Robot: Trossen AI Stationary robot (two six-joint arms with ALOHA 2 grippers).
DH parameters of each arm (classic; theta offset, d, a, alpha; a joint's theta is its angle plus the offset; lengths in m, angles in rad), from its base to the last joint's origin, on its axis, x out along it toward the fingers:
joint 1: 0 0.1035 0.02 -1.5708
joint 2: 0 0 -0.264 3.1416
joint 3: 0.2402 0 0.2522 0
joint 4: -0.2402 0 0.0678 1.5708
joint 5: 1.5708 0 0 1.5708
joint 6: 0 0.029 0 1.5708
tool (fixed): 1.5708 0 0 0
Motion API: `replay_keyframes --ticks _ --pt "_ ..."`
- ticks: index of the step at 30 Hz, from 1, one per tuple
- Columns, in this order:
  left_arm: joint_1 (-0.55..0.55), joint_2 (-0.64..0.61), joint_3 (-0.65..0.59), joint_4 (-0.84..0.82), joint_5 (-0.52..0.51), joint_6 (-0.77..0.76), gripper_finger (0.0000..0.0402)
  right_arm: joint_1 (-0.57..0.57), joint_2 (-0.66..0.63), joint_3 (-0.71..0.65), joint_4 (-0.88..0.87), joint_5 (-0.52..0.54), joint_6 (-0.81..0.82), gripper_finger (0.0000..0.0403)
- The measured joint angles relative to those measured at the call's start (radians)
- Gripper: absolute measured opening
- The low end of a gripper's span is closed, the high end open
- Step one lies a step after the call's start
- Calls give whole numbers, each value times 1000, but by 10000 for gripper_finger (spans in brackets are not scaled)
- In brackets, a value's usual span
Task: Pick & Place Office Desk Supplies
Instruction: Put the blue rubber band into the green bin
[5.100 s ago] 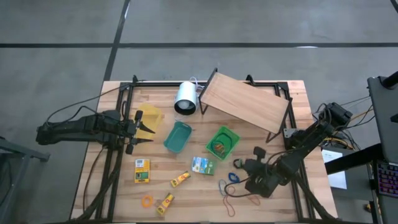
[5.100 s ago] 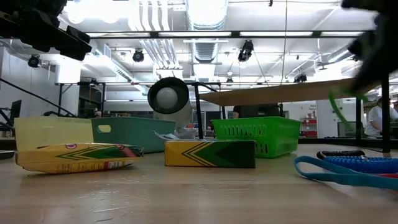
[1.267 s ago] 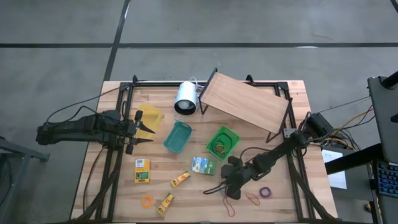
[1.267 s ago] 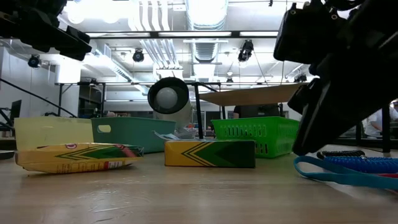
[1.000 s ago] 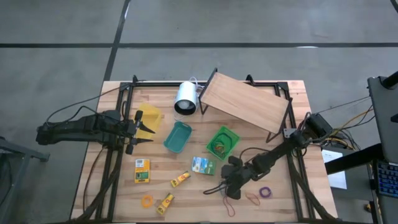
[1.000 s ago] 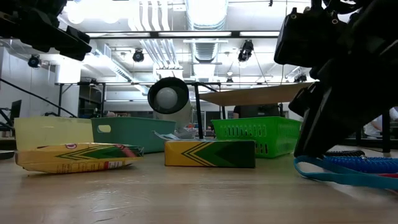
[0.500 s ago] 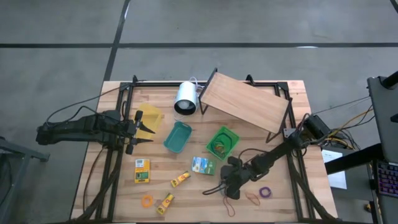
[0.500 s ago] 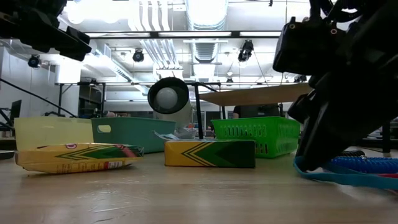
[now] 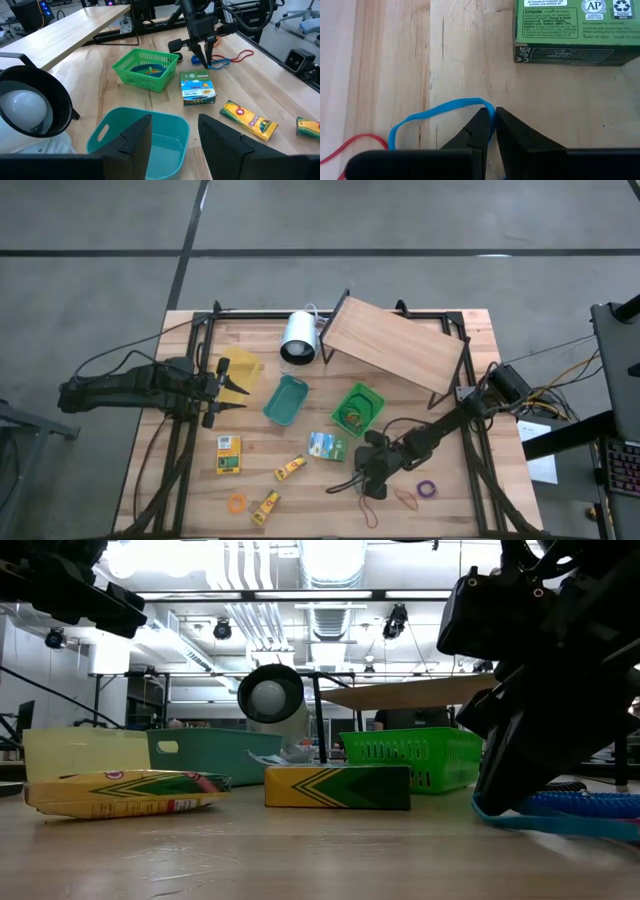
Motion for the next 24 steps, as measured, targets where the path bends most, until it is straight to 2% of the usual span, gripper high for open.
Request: replay_keyframes --ticks 4,13,20,24 --pt "0 0 0 0 0 0 164 0 -3 -1 -1 0 0 11" --pt "0 0 0 0 0 0 164 1 -20 -3 -13 -18 1 9" --pt "0 0 0 0 0 0 164 2 -131 -3 -49 -12 -5 9" --pt "0 0 0 0 0 0 164 2 -210 -2 -105 60 -53 9"
